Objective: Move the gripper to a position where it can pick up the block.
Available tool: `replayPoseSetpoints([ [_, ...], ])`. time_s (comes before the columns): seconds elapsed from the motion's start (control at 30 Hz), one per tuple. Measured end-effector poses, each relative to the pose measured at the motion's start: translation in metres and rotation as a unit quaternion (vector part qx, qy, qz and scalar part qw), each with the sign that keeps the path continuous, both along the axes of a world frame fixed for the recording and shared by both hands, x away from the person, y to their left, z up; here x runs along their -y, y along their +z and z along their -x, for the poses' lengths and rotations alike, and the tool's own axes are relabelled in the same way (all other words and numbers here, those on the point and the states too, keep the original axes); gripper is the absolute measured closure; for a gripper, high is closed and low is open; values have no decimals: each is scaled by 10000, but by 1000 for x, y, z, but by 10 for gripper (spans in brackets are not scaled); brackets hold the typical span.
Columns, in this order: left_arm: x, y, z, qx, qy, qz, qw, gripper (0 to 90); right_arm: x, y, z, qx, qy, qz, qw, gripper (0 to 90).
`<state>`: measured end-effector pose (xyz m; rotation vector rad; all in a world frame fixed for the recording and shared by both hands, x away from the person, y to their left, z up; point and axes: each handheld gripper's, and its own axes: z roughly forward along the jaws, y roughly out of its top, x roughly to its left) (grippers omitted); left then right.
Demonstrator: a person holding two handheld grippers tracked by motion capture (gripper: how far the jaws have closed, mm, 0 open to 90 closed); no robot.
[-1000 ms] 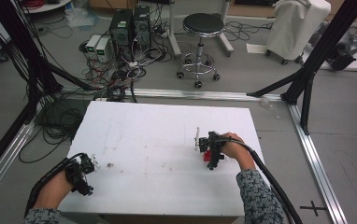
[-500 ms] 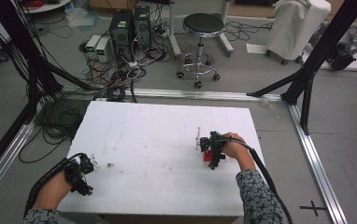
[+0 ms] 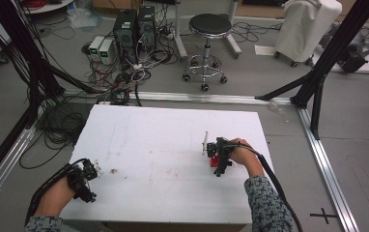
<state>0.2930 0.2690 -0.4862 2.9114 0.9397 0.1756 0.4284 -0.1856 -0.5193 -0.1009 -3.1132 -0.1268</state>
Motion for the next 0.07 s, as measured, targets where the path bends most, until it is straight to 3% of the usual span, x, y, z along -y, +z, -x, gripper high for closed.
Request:
replayPoseSetpoints([
  [0.07,0,0,0,-1,-3,-2,10000,210,0,0,0,-11,-13,-11,10000,12],
])
